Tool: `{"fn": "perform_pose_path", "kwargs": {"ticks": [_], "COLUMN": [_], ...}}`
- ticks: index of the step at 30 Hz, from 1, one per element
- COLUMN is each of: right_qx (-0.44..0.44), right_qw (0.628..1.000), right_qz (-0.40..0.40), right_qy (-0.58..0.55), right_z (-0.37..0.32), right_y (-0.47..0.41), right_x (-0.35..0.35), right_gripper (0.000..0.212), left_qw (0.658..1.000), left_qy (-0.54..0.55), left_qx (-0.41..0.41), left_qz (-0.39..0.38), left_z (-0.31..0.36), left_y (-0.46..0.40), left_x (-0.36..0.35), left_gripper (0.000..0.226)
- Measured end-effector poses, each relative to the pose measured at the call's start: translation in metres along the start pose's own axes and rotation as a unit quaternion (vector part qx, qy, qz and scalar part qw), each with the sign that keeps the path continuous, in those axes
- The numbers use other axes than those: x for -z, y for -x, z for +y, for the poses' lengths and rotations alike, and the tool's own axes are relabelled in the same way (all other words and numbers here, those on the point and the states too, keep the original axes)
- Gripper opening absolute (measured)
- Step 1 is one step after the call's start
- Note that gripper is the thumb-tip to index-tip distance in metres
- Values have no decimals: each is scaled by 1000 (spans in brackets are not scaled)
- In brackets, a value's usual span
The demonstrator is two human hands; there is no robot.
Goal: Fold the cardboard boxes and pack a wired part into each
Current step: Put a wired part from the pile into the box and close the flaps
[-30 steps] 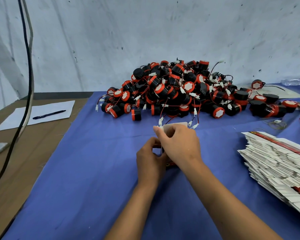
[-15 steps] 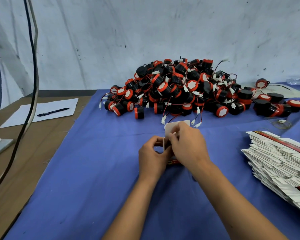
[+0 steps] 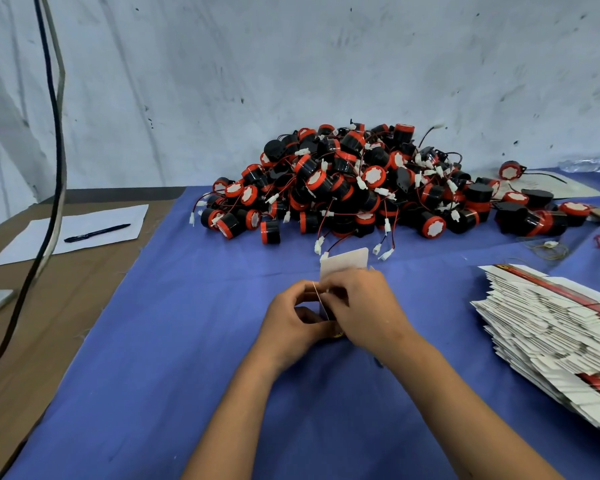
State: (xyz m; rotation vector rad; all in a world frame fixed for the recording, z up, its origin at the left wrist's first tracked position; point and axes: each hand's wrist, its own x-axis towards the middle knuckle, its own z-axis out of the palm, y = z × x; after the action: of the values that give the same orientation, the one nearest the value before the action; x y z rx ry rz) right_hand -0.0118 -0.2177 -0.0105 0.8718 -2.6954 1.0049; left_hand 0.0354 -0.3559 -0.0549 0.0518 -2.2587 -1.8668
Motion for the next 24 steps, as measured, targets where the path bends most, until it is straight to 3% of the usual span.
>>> {"fn": "perform_pose_path", "kwargs": {"ticks": [4, 6, 13, 19, 24], "right_qx": [-48, -55, 61, 116, 154], "right_qw": [994, 992, 997, 986, 979], "right_qz": [83, 107, 12, -73, -82], "right_qy": [-52, -50, 44, 93, 106], "right_z": [4, 3, 11, 13, 23], "right_y": [5, 6, 12, 11, 18], "right_x": [-5, -9, -1, 9, 15], "right_gripper": [3, 6, 23, 38, 27], "left_qw": [1000, 1000, 1000, 1000, 1000], "left_qy": [-7, -17, -3, 22, 17], "left_qx": [-5, -14, -11, -10, -8], "left_qz": [7, 10, 2, -7, -22], "left_z": [-1, -2, -1, -1, 0], "left_y": [-2, -2, -2, 1, 0], "left_x": [-1, -1, -1, 2, 3], "left_gripper": [48, 45, 53, 47, 50]}}
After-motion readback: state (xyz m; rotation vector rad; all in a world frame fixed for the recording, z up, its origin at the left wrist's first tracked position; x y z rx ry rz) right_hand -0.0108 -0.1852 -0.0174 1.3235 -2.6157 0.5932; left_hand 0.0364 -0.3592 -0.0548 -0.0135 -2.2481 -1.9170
